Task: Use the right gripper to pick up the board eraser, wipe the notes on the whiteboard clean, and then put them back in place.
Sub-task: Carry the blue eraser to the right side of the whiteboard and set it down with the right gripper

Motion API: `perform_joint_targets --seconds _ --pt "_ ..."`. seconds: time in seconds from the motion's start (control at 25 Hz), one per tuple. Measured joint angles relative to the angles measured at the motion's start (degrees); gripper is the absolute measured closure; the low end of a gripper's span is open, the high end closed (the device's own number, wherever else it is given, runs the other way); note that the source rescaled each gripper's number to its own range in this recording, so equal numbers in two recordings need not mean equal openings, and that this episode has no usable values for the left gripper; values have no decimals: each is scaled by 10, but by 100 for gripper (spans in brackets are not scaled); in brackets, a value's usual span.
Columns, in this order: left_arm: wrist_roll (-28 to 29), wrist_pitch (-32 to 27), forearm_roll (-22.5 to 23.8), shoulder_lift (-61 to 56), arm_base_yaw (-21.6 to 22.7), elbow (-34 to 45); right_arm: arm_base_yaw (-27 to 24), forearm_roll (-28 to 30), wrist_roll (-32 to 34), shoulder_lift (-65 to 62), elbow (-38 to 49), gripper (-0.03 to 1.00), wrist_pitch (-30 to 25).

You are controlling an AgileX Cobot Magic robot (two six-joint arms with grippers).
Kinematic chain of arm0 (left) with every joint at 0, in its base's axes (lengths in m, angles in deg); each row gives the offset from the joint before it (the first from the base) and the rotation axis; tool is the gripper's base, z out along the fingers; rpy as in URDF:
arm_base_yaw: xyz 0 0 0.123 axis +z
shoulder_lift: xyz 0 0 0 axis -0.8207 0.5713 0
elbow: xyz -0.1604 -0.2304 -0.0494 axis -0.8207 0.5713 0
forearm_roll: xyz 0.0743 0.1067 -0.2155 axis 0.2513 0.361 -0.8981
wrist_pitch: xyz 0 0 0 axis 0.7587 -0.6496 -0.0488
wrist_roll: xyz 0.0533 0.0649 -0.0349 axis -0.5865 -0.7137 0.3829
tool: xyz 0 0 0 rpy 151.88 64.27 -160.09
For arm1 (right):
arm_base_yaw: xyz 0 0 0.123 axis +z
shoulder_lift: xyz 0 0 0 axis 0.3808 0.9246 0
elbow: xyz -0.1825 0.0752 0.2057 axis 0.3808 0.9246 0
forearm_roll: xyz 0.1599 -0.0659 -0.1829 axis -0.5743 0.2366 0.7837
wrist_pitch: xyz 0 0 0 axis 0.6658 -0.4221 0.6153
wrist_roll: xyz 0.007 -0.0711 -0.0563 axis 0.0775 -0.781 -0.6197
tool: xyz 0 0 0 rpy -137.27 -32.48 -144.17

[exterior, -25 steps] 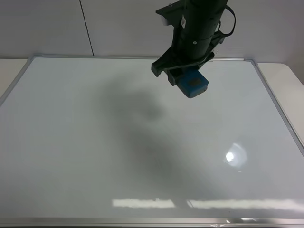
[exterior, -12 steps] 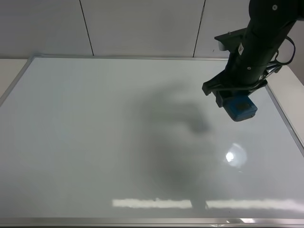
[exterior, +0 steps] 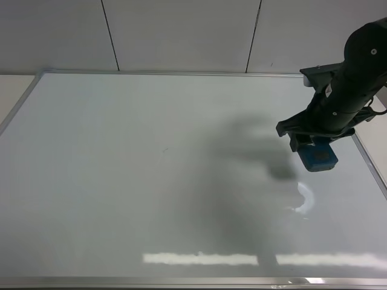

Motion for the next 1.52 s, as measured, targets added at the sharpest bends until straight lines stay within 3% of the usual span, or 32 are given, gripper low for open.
perform_joint_targets --seconds 0.44,0.8,1.32,1.36,1.4,1.48,1.52 --pt "0 0 0 0 0 0 -14 -9 8 52 -2 97 58" --pt "0 0 0 0 0 0 -14 -9 8 125 -60 97 36" --pt "0 0 0 0 0 0 -14 -11 3 129 -62 96 33" --pt "0 0 0 0 0 0 -14 -11 3 129 -62 88 34" --pt "0 0 0 0 0 0 -14 -11 3 129 -62 72 34" --pt "0 0 0 0 0 0 -14 -11 3 129 -62 30 33" --pt "0 0 0 0 0 0 -14 -11 3 129 -62 18 33"
